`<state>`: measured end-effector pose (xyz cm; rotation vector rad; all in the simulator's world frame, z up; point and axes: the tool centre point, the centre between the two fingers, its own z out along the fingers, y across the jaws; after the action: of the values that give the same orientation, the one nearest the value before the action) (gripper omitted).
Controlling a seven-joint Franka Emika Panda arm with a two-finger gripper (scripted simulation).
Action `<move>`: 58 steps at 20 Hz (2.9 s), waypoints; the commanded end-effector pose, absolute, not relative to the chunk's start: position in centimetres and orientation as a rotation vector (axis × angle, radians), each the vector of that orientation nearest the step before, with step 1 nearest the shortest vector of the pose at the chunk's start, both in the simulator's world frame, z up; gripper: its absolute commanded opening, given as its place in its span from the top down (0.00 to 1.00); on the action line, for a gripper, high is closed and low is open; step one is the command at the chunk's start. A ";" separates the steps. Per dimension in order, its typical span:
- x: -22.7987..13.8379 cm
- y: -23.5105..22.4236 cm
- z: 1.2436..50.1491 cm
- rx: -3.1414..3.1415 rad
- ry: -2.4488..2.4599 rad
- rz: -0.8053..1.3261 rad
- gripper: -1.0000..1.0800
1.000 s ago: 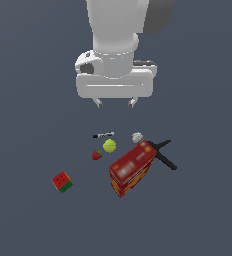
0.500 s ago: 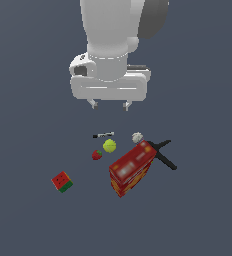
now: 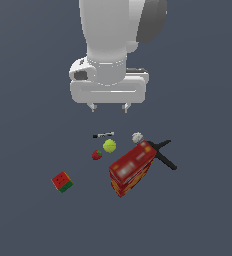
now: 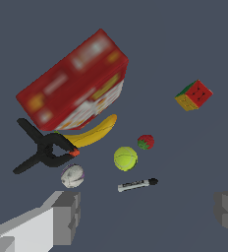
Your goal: Pick up a designated object from a clutter of objects.
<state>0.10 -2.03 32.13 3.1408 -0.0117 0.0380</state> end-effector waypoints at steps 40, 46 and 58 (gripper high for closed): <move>2.1 -6.6 17.1 2.835 1.336 0.010 0.04; 1.9 -7.3 14.7 2.736 1.531 0.006 0.04; 1.3 -8.5 10.1 2.503 1.893 0.001 0.04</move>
<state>1.38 -8.39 10.63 2.5352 1.8496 0.0011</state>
